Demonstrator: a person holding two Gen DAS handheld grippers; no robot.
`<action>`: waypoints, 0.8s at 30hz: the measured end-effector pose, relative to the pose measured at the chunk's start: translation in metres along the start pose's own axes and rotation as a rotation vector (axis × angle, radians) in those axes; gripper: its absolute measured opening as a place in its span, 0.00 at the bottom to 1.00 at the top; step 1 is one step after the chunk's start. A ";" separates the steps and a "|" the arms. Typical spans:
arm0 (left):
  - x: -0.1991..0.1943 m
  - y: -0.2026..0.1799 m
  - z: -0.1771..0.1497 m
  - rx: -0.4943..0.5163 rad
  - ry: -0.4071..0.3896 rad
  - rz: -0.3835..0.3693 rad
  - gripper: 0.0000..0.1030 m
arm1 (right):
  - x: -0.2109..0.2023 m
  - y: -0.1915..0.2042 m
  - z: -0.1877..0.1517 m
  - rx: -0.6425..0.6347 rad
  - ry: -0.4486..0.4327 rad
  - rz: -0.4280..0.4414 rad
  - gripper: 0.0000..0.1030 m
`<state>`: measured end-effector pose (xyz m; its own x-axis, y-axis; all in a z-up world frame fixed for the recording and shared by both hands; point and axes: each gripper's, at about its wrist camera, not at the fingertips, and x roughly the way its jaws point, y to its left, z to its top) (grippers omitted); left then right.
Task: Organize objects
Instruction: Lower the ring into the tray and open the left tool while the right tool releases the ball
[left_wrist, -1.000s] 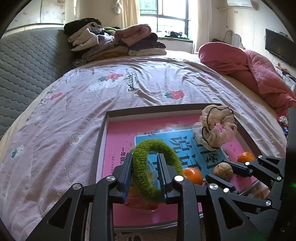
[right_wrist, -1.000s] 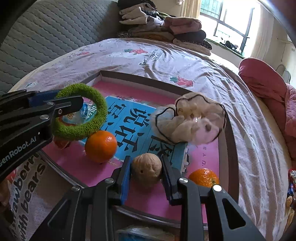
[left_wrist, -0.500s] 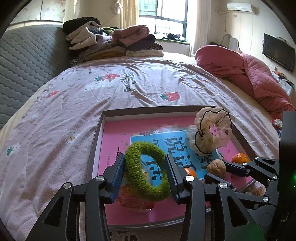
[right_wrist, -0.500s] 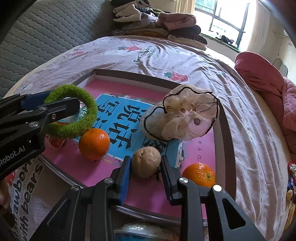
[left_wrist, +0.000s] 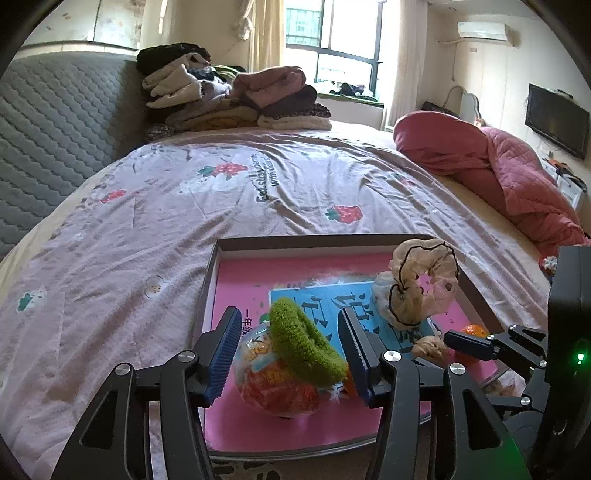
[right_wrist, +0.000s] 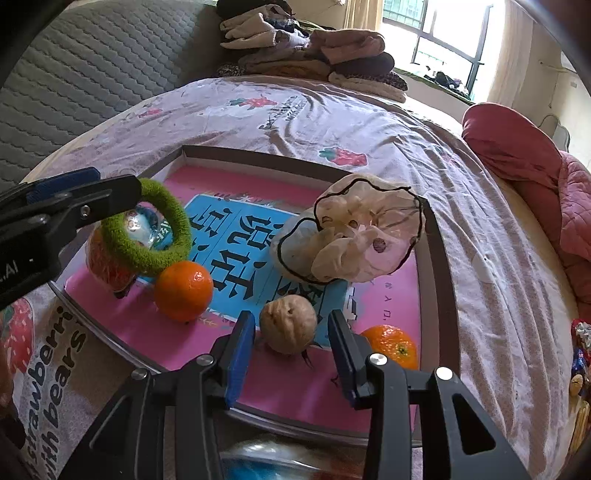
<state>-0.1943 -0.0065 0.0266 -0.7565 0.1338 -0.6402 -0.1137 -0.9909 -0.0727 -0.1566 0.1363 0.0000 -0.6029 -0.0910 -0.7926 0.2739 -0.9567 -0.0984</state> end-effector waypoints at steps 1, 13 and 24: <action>-0.001 0.001 0.000 -0.002 -0.003 0.001 0.54 | -0.001 -0.001 0.000 0.003 -0.004 0.000 0.40; -0.016 -0.003 -0.001 0.022 -0.033 0.028 0.55 | -0.015 -0.011 0.003 0.033 -0.035 0.008 0.40; -0.031 -0.012 -0.007 0.043 -0.052 0.022 0.59 | -0.031 -0.013 0.003 0.037 -0.069 0.012 0.40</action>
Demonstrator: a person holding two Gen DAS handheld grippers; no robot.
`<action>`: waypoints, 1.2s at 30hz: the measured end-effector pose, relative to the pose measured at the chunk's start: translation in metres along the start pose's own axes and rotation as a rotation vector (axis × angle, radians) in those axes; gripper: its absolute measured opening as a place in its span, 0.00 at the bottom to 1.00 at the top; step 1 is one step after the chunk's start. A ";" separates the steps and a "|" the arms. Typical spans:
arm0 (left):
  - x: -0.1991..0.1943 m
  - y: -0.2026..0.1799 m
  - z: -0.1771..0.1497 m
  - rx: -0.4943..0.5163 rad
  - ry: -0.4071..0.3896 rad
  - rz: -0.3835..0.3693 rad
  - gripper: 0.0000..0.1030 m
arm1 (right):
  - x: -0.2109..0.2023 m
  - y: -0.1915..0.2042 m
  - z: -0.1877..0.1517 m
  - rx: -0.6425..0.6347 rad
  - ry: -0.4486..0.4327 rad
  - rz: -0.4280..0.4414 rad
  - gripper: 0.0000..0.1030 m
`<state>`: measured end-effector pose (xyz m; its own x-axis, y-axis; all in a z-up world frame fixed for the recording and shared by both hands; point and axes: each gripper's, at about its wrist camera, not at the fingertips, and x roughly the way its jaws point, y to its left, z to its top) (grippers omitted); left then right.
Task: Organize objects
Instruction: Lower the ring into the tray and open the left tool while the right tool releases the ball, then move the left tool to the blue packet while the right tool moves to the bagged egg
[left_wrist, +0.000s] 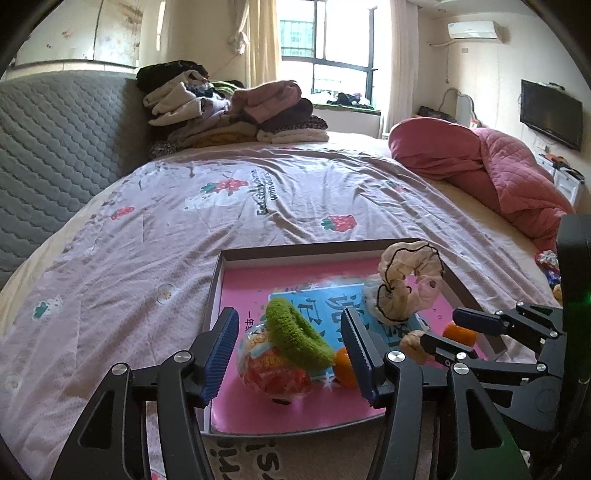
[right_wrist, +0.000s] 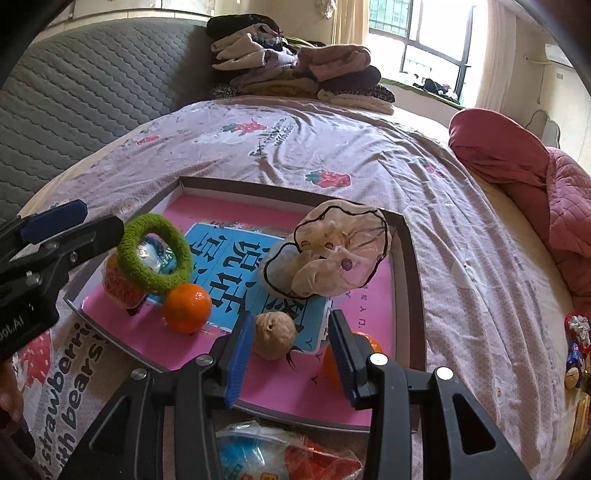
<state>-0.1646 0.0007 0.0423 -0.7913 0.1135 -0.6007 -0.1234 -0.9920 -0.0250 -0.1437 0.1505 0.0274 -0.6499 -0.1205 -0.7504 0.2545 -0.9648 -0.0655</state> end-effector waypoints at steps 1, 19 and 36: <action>-0.002 -0.001 0.000 0.003 -0.004 0.002 0.61 | -0.001 0.000 0.000 0.000 -0.002 0.000 0.40; -0.023 -0.010 -0.008 0.021 -0.011 0.031 0.62 | -0.031 -0.003 -0.002 0.009 -0.066 0.002 0.40; -0.052 -0.038 -0.040 0.077 -0.001 -0.024 0.62 | -0.064 -0.028 -0.031 0.044 -0.097 0.032 0.52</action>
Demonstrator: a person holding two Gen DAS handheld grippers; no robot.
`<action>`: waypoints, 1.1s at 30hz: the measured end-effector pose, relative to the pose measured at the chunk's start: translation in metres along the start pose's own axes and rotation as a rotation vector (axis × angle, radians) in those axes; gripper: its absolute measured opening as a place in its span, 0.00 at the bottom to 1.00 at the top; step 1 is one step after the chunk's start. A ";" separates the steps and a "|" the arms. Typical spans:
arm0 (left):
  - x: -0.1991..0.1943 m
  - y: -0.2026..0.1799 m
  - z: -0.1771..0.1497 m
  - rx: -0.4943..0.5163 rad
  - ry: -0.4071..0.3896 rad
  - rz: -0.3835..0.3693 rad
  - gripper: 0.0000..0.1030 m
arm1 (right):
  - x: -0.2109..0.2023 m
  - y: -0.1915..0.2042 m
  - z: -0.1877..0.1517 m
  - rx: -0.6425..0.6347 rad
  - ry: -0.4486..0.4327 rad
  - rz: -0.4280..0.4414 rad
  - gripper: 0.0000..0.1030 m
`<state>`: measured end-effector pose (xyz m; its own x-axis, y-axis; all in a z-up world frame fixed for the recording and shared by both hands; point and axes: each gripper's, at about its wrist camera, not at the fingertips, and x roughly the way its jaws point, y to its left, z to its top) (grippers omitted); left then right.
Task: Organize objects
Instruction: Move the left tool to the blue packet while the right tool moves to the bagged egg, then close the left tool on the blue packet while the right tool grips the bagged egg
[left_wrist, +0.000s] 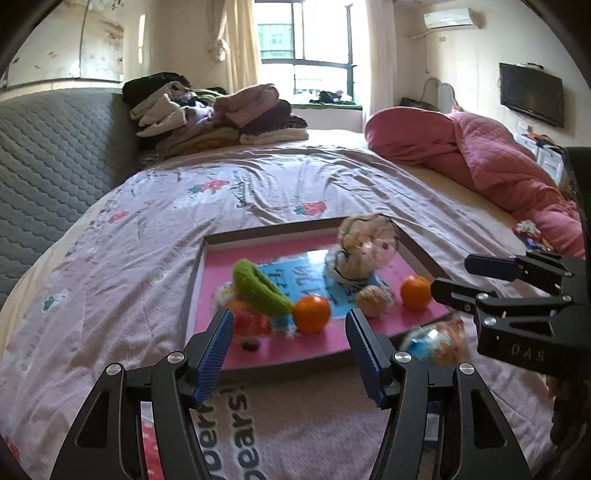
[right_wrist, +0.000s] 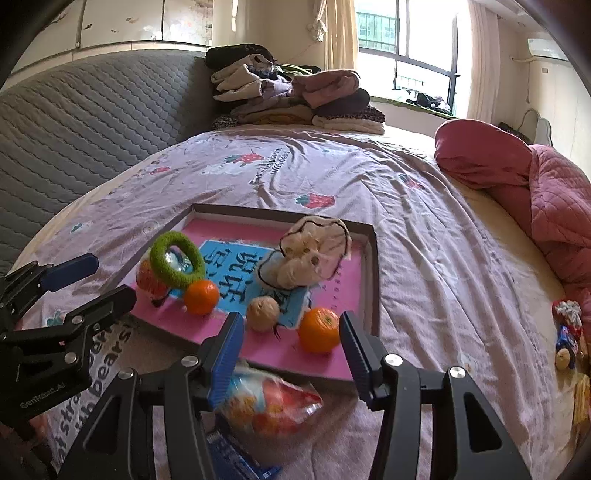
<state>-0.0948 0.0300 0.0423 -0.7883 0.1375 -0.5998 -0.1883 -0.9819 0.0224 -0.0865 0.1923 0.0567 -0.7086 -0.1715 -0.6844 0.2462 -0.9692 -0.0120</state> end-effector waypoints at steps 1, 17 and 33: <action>-0.002 -0.003 -0.002 0.004 0.001 -0.008 0.62 | -0.002 -0.001 -0.002 -0.002 -0.001 -0.001 0.52; -0.018 -0.063 -0.049 0.107 0.037 -0.131 0.62 | -0.022 -0.023 -0.033 -0.001 0.013 0.024 0.52; -0.028 -0.110 -0.081 0.264 0.039 -0.233 0.64 | -0.016 -0.023 -0.044 0.010 0.040 0.111 0.52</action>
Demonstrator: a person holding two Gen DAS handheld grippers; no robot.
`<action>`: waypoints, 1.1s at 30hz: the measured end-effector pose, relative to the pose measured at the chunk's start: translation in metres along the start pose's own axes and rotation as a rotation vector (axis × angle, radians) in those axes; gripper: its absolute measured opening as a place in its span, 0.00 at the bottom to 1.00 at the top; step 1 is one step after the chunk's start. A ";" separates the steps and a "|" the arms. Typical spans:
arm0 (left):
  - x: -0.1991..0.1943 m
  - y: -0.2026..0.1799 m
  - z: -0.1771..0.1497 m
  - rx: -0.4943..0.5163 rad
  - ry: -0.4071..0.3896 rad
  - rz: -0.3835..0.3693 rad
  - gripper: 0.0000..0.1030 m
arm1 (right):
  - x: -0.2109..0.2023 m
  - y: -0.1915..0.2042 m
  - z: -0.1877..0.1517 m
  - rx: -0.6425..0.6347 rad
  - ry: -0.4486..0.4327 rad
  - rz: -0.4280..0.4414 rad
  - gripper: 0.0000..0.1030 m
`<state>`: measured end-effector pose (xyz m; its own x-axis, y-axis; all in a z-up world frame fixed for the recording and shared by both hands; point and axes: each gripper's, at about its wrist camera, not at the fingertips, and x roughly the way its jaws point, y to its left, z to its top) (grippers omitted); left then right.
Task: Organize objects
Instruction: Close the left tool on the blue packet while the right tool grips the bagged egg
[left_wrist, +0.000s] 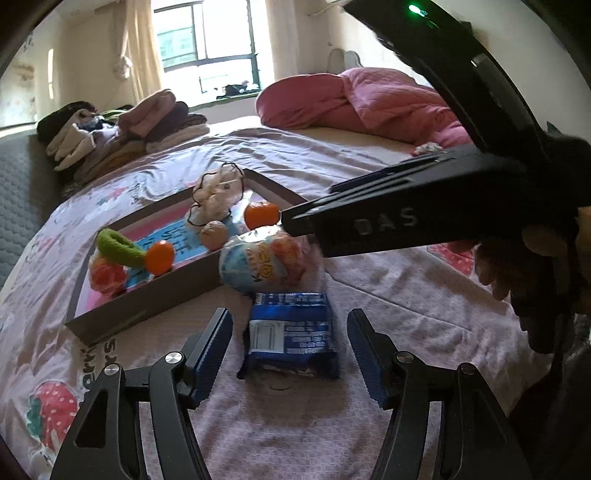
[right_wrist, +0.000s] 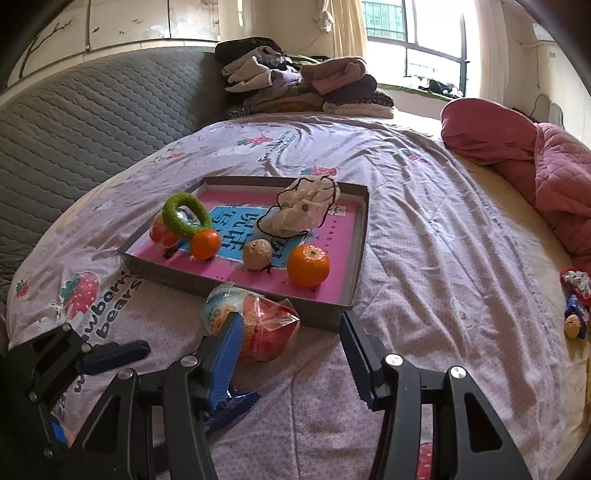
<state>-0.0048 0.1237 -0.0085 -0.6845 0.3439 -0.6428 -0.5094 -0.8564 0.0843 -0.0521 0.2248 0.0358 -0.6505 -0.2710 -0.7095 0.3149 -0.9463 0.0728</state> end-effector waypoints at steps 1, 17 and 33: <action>0.001 0.000 0.000 0.002 0.002 -0.004 0.65 | 0.002 0.001 0.000 -0.004 0.007 0.006 0.52; 0.021 -0.001 -0.001 -0.014 0.047 -0.025 0.65 | 0.039 0.006 0.000 -0.007 0.088 0.147 0.61; 0.039 0.021 0.000 -0.106 0.087 -0.067 0.64 | 0.054 0.018 0.009 0.008 0.119 0.200 0.53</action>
<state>-0.0423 0.1191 -0.0316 -0.6005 0.3709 -0.7084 -0.4914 -0.8701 -0.0390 -0.0877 0.1910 0.0050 -0.4896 -0.4307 -0.7581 0.4235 -0.8775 0.2251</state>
